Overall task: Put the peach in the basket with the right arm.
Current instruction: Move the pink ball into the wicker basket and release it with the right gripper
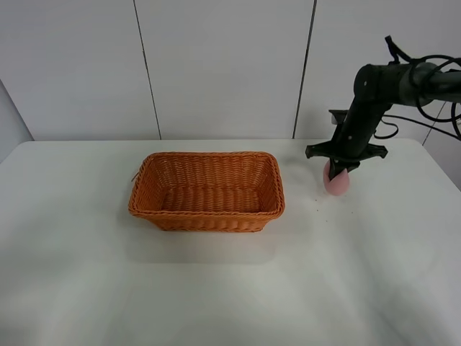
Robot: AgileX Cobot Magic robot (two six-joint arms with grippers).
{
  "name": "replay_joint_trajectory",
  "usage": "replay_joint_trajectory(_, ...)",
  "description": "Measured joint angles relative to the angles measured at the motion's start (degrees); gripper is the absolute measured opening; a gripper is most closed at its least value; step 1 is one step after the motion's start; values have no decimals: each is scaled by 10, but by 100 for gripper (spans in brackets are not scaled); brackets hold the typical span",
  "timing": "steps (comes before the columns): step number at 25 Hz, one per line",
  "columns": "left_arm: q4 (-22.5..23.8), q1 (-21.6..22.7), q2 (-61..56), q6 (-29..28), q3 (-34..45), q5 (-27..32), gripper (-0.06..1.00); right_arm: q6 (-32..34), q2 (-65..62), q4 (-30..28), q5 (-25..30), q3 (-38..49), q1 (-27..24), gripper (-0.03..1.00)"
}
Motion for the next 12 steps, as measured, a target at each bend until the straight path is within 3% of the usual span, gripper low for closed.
replay_joint_trajectory(5, 0, 0, 0, 0, 0, 0, 99, 0, -27, -2, 67, -98, 0, 0)
replay_joint_trajectory(12, 0, 0, 0, 0, 0, 0, 99, 0, -52, -7, 75, -188, 22, 0)
